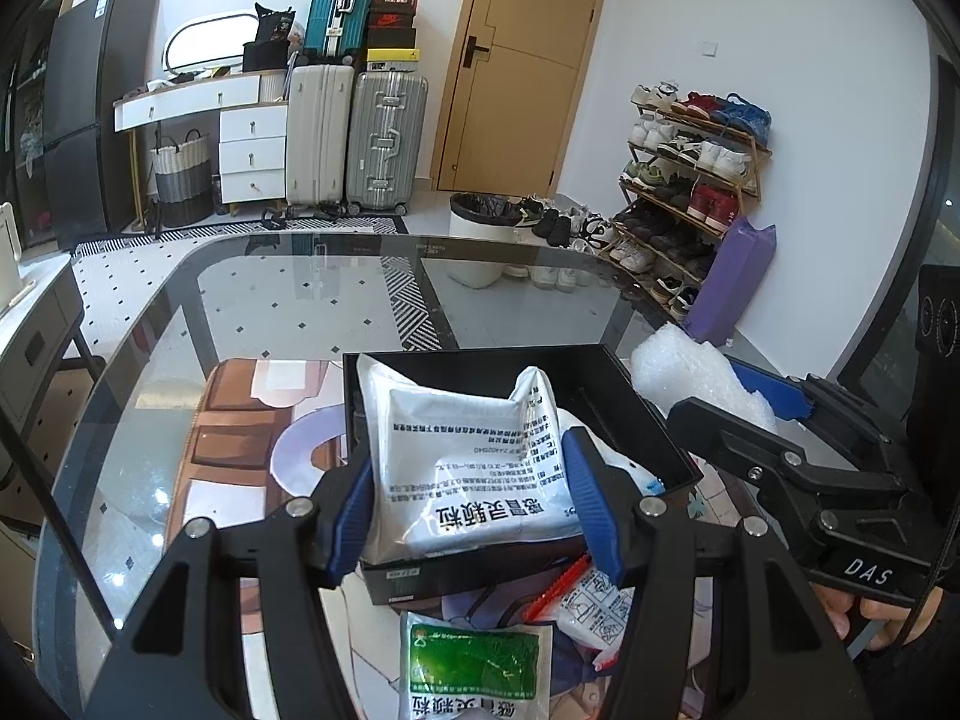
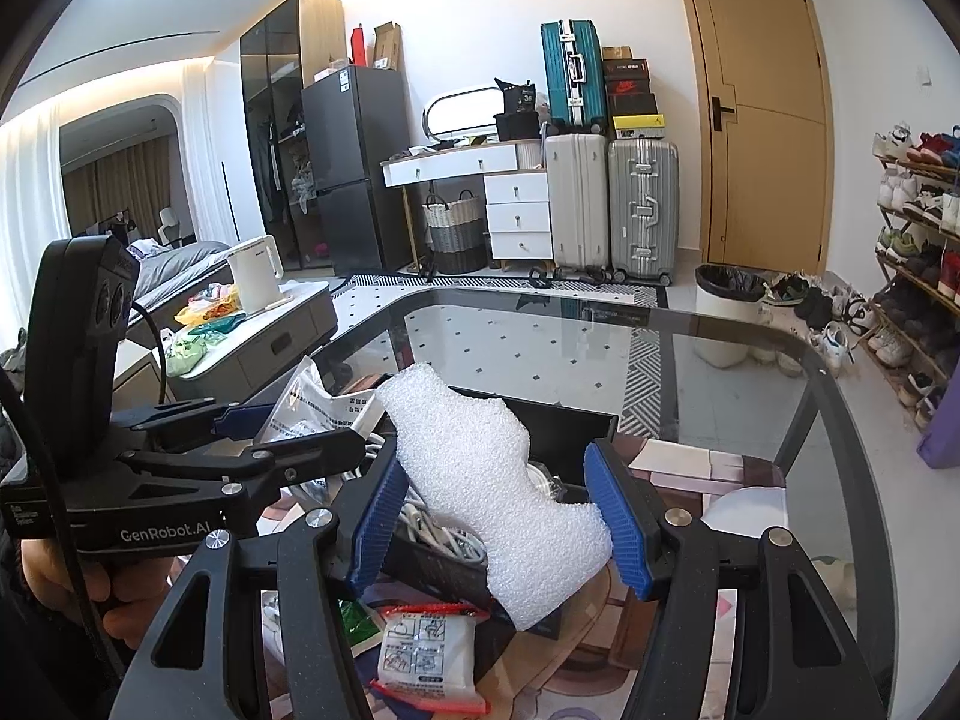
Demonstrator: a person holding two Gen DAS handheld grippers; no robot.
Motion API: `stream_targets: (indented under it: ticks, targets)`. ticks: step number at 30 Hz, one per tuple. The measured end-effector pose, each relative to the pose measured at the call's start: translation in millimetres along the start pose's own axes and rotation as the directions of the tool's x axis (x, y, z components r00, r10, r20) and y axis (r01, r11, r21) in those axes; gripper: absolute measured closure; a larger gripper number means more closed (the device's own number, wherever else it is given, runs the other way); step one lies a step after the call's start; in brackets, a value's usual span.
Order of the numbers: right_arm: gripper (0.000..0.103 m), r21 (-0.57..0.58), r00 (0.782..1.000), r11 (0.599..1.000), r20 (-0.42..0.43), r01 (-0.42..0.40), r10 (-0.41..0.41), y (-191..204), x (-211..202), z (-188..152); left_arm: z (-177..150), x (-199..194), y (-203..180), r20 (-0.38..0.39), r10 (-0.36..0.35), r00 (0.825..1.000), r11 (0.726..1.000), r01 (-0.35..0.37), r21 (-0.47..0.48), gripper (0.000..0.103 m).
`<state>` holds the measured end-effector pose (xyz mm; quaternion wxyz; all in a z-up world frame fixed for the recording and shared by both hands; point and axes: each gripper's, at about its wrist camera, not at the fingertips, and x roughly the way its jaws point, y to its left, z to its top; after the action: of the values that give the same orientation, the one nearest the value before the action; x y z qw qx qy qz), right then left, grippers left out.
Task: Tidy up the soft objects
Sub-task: 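Carry the white packet and foam sheet over the black box with both grippers, then lower the packet and foam into the black box and open both grippers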
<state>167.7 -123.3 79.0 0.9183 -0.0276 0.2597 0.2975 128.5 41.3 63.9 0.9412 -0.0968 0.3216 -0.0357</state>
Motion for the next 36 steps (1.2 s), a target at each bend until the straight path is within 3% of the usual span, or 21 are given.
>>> stream_targets:
  ticks: [13, 27, 36]
  targets:
    - [0.041, 0.036, 1.0, 0.999, -0.012, -0.014, 0.014, -13.4, 33.2, 12.0, 5.6, 17.6, 5.0, -0.018, 0.014, 1.0, 1.0, -0.014, -0.015, 0.045]
    - [0.041, 0.044, 1.0, 0.999, -0.007, -0.018, 0.018, -22.1, 45.3, 21.5, 25.1, 16.8, 3.8, 0.008, 0.039, 0.999, 0.998, -0.04, 0.054, 0.045]
    - [0.041, 0.059, 0.999, 0.998, -0.02, -0.023, 0.025, -28.9, 65.0, 25.9, 26.9, 31.6, 4.7, -0.017, 0.041, 0.999, 0.997, -0.04, 0.068, 0.044]
